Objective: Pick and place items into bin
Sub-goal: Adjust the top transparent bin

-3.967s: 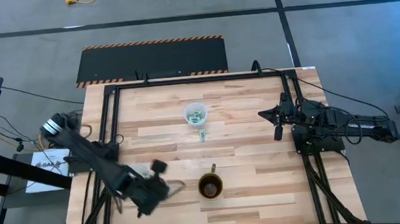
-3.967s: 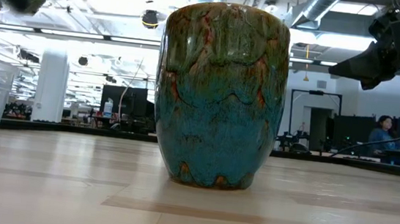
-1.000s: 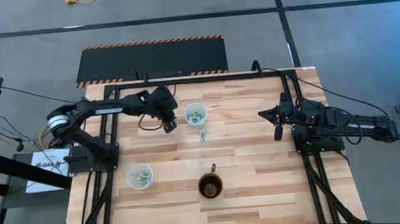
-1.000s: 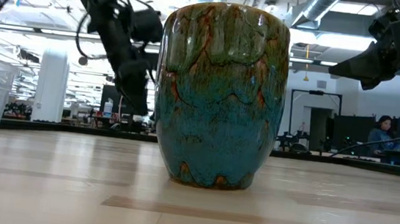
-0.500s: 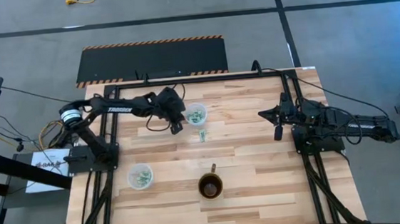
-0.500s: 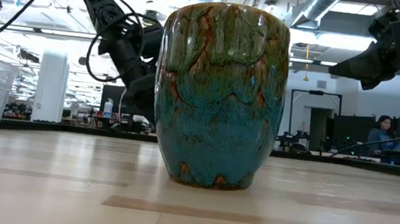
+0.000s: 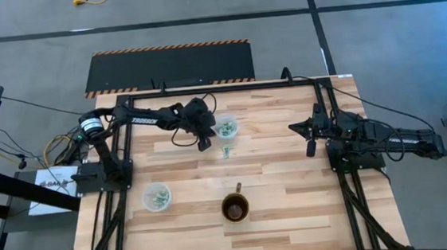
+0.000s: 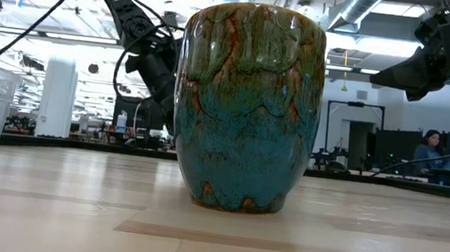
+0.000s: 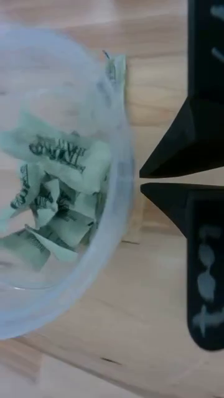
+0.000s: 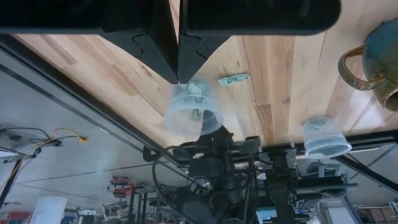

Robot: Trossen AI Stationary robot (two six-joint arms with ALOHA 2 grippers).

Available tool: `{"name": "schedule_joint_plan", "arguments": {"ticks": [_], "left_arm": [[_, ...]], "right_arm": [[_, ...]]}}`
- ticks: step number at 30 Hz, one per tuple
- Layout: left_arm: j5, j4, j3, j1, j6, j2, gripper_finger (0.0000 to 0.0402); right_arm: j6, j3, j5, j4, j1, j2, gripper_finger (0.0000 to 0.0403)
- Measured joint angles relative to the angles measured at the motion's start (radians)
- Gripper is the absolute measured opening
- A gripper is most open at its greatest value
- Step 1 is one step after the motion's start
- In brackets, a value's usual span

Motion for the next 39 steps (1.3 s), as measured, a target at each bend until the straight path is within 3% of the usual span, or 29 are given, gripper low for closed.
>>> {"name": "schedule_joint_plan", "arguments": {"ticks": [26,39], "left_arm": [[0.033,0.026,0.091,-0.018,-0.024,0.025,0.0011],[0.062,-0.062,0.307,-0.033,-0.027,0.197,0.0011]], "right_arm": [[0.0,0.0,0.0,0.0,0.0,0.0,0.0],[0.0,0.0,0.0,0.0,0.0,0.0,0.0]]}}
